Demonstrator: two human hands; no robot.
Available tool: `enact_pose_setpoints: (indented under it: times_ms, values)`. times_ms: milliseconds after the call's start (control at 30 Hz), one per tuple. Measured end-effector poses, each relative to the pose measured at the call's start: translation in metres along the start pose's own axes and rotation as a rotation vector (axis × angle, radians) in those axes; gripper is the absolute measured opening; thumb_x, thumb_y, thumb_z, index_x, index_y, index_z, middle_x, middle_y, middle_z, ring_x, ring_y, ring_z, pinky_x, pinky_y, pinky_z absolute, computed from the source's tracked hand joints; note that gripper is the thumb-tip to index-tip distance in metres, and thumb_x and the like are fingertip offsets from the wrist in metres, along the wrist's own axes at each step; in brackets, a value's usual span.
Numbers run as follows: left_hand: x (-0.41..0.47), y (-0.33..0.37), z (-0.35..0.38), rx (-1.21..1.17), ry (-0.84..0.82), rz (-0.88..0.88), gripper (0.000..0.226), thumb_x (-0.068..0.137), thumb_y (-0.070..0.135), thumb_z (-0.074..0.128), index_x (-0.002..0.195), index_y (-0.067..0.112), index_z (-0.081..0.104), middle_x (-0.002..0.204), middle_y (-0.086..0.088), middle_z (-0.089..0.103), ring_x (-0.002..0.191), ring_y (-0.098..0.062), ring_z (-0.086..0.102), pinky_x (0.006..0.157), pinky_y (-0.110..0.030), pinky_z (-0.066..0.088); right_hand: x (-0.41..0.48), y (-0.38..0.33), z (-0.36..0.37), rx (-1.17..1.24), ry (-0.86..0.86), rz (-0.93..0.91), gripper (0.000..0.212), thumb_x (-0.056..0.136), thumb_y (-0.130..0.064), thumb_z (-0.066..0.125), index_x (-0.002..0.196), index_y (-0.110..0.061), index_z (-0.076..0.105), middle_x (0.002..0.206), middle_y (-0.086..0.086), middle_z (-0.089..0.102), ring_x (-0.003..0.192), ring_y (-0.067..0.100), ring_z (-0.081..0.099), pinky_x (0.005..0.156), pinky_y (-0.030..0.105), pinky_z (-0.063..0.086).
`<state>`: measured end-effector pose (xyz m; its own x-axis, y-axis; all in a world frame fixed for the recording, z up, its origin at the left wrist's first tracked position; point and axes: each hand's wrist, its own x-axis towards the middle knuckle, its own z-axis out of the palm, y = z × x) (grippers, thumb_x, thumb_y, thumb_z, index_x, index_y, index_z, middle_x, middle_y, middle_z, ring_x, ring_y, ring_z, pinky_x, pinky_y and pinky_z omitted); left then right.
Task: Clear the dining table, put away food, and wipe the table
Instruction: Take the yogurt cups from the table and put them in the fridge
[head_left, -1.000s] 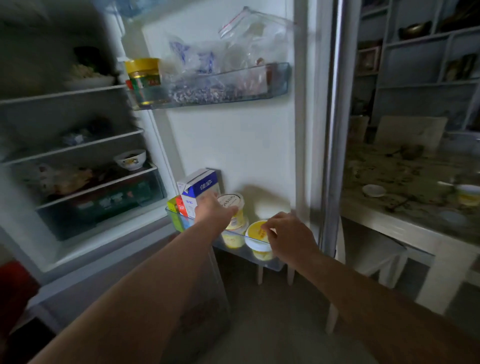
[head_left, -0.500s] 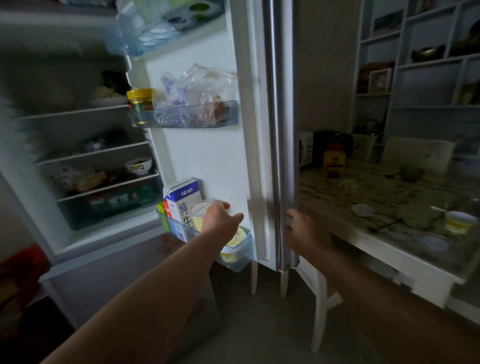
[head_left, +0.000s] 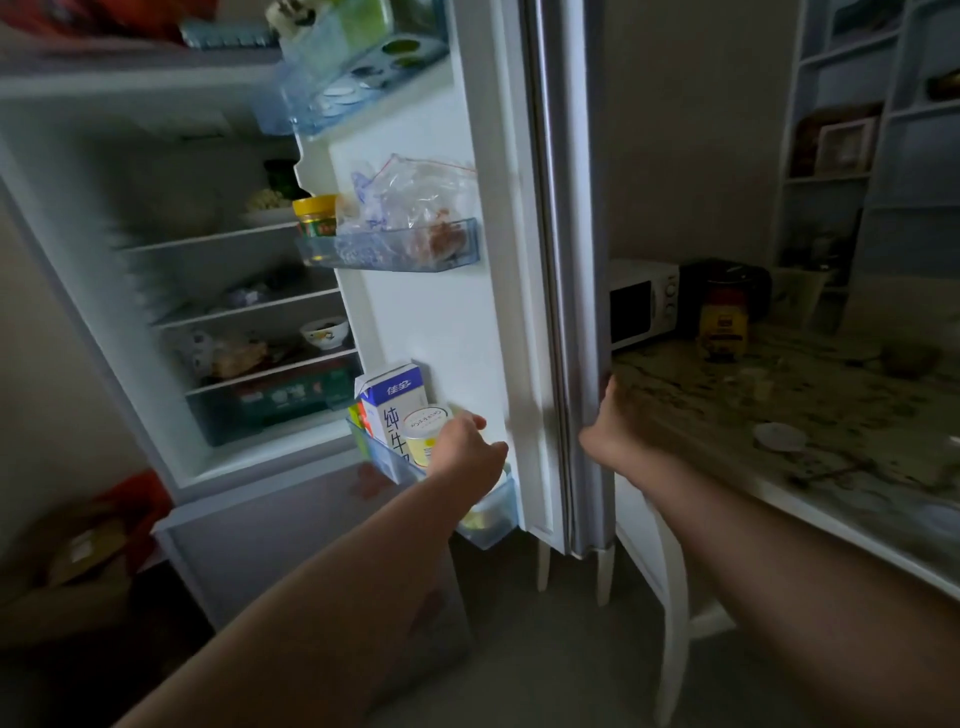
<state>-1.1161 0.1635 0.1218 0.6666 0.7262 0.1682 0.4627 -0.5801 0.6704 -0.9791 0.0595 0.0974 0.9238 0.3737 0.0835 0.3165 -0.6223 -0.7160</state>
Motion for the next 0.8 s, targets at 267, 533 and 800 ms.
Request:
enact_pose_setpoints:
  times_ms: [267,533,800]
  values:
    - [-0.002,-0.013,0.005,-0.004,-0.02,-0.072,0.049,0.088,0.023,0.065,0.132,0.008,0.049,0.132,-0.006,0.055,0.116,-0.021,0.054,0.093,-0.027,0.042,0.007,0.004,0.015,0.068,0.062,-0.013,0.088,0.084,-0.004,0.059,0.151,-0.016,0.004,0.151,0.015,0.027,0.133,0.034,0.039,0.102,0.047,0.044]
    - [-0.008,-0.03,-0.004,-0.006,-0.011,-0.064,0.047,0.088,0.022,0.062,0.132,0.012,0.05,0.131,-0.005,0.055,0.117,-0.02,0.052,0.092,-0.027,0.042,-0.026,-0.006,0.023,0.079,0.169,-0.084,0.05,0.088,-0.017,0.06,0.131,-0.015,0.035,0.126,0.012,0.052,0.107,0.032,0.059,0.083,0.046,0.054]
    - [-0.033,-0.071,-0.052,-0.08,0.105,-0.073,0.035,0.086,0.02,0.06,0.121,0.014,0.055,0.117,-0.002,0.062,0.107,-0.021,0.058,0.092,-0.031,0.047,-0.095,-0.05,0.053,-0.061,0.186,-0.163,0.048,0.088,-0.032,0.063,0.124,-0.013,0.037,0.118,0.011,0.055,0.1,0.028,0.06,0.071,0.034,0.051]
